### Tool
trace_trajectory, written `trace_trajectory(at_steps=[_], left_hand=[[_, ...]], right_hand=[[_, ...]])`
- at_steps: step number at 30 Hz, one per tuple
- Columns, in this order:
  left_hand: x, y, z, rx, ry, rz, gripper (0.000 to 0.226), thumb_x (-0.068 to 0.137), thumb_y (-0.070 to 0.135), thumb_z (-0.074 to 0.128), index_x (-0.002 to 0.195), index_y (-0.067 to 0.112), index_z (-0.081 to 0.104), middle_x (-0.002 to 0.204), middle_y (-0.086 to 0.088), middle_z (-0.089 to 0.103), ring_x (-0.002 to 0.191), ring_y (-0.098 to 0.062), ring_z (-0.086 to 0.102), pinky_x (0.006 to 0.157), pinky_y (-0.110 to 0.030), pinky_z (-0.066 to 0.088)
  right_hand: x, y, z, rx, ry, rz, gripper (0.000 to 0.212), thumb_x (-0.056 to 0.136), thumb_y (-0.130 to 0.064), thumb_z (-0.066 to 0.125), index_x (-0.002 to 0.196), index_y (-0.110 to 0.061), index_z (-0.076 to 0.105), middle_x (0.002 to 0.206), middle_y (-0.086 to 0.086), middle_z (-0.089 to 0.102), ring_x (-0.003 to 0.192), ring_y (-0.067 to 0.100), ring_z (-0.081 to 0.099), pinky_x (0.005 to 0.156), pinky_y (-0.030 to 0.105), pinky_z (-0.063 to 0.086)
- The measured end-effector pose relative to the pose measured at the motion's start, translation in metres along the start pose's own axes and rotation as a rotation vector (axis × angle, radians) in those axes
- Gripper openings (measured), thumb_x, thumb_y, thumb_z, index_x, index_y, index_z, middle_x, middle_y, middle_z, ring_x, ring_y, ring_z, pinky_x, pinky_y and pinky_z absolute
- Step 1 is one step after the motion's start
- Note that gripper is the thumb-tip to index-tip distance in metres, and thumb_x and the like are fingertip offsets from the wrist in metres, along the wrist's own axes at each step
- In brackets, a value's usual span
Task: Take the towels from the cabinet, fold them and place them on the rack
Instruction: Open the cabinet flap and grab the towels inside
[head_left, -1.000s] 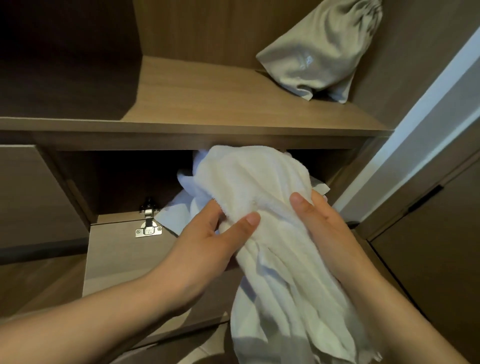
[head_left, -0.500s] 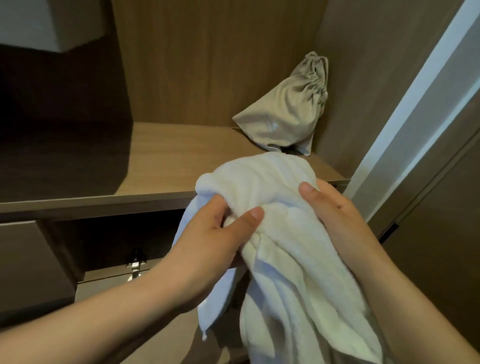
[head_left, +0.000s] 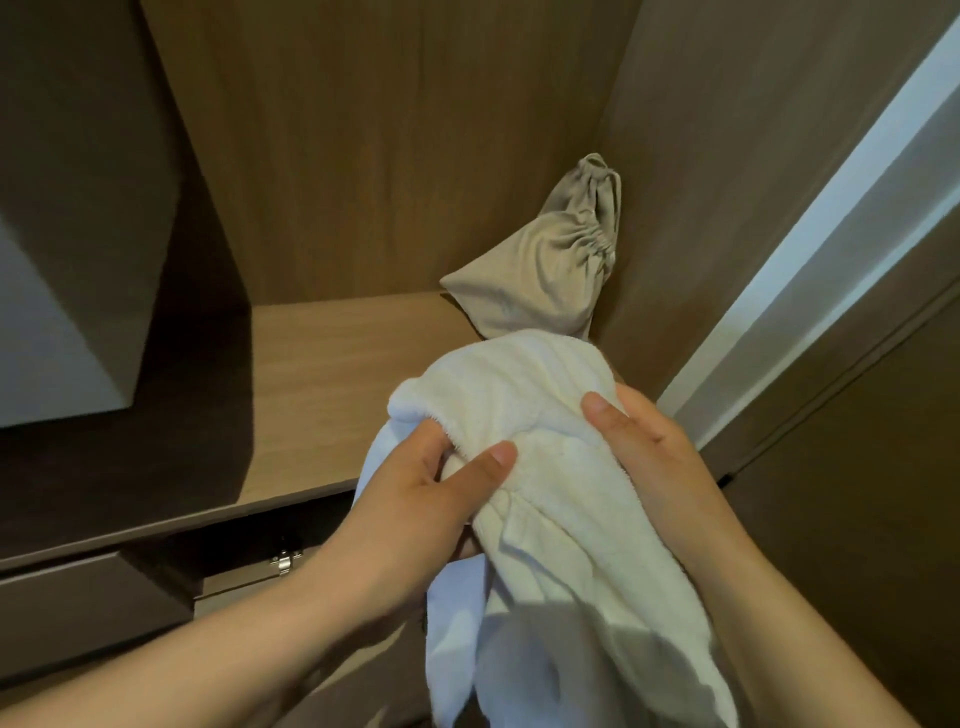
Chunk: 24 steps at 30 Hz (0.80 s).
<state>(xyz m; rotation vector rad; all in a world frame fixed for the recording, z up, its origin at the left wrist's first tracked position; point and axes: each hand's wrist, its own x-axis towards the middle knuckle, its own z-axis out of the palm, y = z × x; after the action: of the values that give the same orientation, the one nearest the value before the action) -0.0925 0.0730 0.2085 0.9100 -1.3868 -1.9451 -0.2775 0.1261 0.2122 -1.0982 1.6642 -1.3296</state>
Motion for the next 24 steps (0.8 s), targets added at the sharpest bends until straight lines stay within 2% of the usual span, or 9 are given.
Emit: trace_trajectory(at_steps=[3,7,12,14,16,17,20,22,24], left_hand=[[-0.003,0.037,0.01,0.015,0.024,-0.034,0.026,0.091,0.028,0.056,0.117,0.027,0.059,0.109,0.007,0.072,0.103,-0.015,0.068,0.096,-0.045,0.052],[-0.008,0.093,0.024,-0.004,0.043,-0.043,0.029,0.092,0.024,0.056,0.121,0.024,0.059,0.113,0.004,0.071,0.106,-0.02,0.067,0.098,-0.049,0.05],[-0.018,0.175,0.034,0.071,0.026,-0.002,0.032,0.094,0.027,0.055,0.126,0.024,0.057,0.119,0.006,0.068,0.111,-0.02,0.064,0.099,-0.045,0.048],[-0.023,0.212,0.038,0.107,0.022,0.018,0.032,0.093,0.03,0.056,0.125,0.027,0.056,0.116,0.008,0.069,0.107,-0.017,0.066,0.092,-0.04,0.052],[-0.028,0.255,0.041,0.131,0.026,0.042,0.03,0.093,0.031,0.057,0.123,0.028,0.056,0.109,0.008,0.07,0.093,-0.014,0.066,0.077,-0.031,0.05],[-0.031,0.275,0.042,0.14,0.026,0.051,0.032,0.092,0.033,0.059,0.123,0.028,0.056,0.107,0.006,0.069,0.09,-0.016,0.064,0.075,-0.032,0.049],[-0.041,0.332,0.044,0.147,0.019,0.074,0.043,0.085,0.039,0.062,0.126,0.028,0.054,0.118,0.006,0.068,0.107,-0.021,0.065,0.089,-0.043,0.052],[-0.049,0.372,0.046,0.14,0.01,0.102,0.043,0.085,0.039,0.061,0.127,0.029,0.053,0.118,0.007,0.068,0.107,-0.02,0.066,0.083,-0.038,0.054],[-0.057,0.407,0.047,0.125,0.018,0.132,0.041,0.088,0.035,0.06,0.128,0.028,0.052,0.119,0.006,0.067,0.107,-0.02,0.066,0.083,-0.039,0.054]], right_hand=[[0.001,-0.036,-0.012,0.004,0.01,0.019,0.038,0.069,-0.067,0.052,0.103,-0.053,0.06,0.099,-0.035,0.068,0.09,-0.012,0.065,0.065,0.004,0.049],[0.004,-0.09,-0.023,0.011,0.023,-0.006,0.035,0.07,-0.065,0.055,0.102,-0.055,0.063,0.111,-0.026,0.068,0.102,-0.003,0.065,0.081,0.014,0.053],[0.007,-0.175,-0.035,0.02,0.01,-0.059,0.022,0.078,-0.06,0.056,0.097,-0.063,0.065,0.11,-0.025,0.07,0.102,-0.001,0.067,0.082,0.016,0.055],[0.009,-0.211,-0.039,0.014,0.012,-0.08,0.023,0.08,-0.058,0.055,0.101,-0.059,0.066,0.112,-0.023,0.07,0.103,0.0,0.066,0.082,0.018,0.055],[0.011,-0.254,-0.043,0.005,0.001,-0.096,0.021,0.081,-0.059,0.055,0.099,-0.061,0.065,0.11,-0.024,0.07,0.101,-0.001,0.067,0.079,0.015,0.054],[0.012,-0.274,-0.044,0.0,-0.011,-0.103,0.018,0.083,-0.058,0.055,0.098,-0.063,0.064,0.109,-0.024,0.07,0.101,-0.001,0.067,0.078,0.014,0.054],[0.017,-0.333,-0.047,-0.006,-0.022,-0.139,0.016,0.09,-0.055,0.056,0.101,-0.062,0.064,0.112,-0.022,0.069,0.103,-0.001,0.066,0.078,0.012,0.052],[0.019,-0.374,-0.048,-0.007,-0.023,-0.165,0.018,0.091,-0.05,0.055,0.101,-0.062,0.064,0.111,-0.025,0.069,0.102,-0.003,0.065,0.077,0.009,0.05],[0.022,-0.412,-0.049,-0.003,-0.037,-0.178,0.016,0.091,-0.054,0.055,0.1,-0.064,0.063,0.111,-0.028,0.068,0.102,-0.006,0.065,0.075,0.006,0.049]])
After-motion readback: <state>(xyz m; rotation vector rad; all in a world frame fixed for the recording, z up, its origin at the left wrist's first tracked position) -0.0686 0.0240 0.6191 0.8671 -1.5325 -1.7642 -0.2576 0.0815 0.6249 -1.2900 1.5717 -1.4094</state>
